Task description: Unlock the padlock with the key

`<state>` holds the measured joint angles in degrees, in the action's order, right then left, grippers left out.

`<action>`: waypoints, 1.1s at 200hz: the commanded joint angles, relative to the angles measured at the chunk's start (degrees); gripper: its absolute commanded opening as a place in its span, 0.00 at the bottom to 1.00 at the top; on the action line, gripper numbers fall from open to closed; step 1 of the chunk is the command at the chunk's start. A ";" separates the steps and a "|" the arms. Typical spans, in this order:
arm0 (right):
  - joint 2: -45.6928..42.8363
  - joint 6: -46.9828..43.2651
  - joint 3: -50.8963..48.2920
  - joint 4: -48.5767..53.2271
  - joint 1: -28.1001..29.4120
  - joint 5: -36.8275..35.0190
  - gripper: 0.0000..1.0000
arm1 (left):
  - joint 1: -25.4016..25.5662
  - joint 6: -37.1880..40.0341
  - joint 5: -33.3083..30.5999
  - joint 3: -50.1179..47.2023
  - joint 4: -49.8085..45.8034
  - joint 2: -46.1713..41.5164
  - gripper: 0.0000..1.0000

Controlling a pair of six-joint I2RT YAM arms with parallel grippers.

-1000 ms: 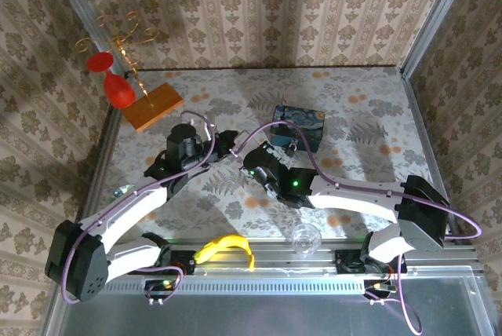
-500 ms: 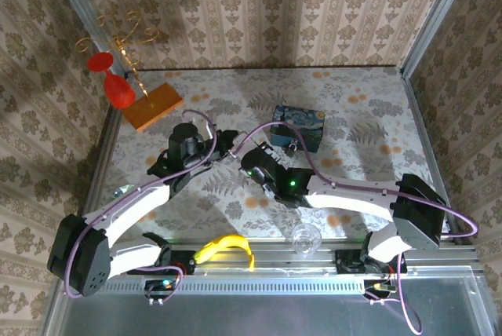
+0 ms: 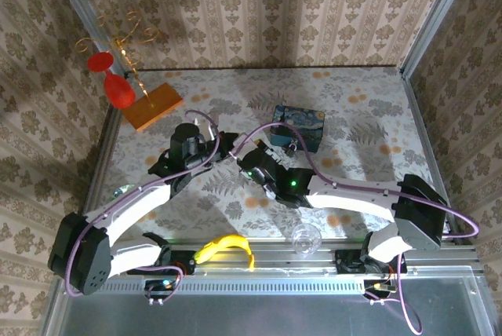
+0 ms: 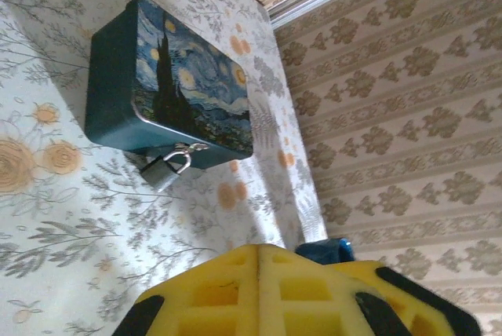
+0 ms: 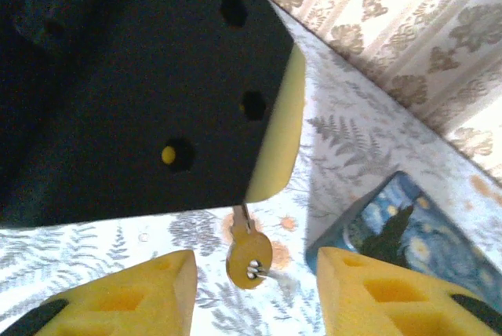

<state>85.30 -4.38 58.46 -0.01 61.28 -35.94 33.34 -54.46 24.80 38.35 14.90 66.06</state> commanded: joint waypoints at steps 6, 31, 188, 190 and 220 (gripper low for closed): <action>-8.26 5.68 -1.72 3.35 -1.38 10.02 0.51 | -0.11 10.96 0.71 3.34 -5.23 -3.73 0.00; -14.50 11.54 -5.60 2.48 -6.09 22.28 0.54 | -0.97 16.57 3.98 3.91 -6.64 -5.86 0.00; -21.09 36.07 -16.77 -24.57 -23.77 74.10 0.54 | -1.97 19.13 28.52 4.78 4.67 -7.79 0.00; -20.88 36.21 -16.66 -24.68 -23.75 74.40 0.54 | -1.97 18.91 28.66 4.73 4.94 -7.72 0.00; -17.86 38.53 -15.57 -27.14 -23.75 77.67 0.45 | -1.88 16.93 29.52 4.28 7.77 -7.18 0.00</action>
<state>65.52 31.59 40.71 -23.53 37.85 36.47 31.73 -35.57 51.48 41.67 17.69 58.76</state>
